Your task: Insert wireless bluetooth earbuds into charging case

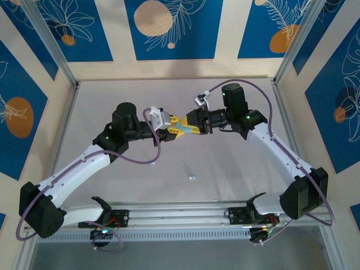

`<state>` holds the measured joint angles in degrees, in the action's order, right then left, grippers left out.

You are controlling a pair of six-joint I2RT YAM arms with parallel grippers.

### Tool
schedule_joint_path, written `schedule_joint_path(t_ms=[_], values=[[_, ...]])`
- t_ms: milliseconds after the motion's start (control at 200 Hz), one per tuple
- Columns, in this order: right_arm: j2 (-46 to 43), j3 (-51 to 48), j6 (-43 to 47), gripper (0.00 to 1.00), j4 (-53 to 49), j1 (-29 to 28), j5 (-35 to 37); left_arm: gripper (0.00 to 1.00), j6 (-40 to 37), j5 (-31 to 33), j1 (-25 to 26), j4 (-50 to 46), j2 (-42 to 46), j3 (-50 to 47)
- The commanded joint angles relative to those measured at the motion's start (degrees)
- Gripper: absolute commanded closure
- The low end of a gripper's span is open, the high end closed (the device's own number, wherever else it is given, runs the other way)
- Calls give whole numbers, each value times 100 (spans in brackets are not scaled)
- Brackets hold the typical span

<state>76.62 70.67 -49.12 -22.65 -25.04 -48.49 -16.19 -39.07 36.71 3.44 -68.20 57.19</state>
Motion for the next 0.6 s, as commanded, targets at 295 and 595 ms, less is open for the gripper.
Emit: schedule_joint_path(t_ms=[295,595], values=[[-182,214,667,54,-960,-28,94,81,-433,277,100,-743,45,354],[-215,50,565,76,-727,25,-99,71,-477,457,141,-789,98,338]])
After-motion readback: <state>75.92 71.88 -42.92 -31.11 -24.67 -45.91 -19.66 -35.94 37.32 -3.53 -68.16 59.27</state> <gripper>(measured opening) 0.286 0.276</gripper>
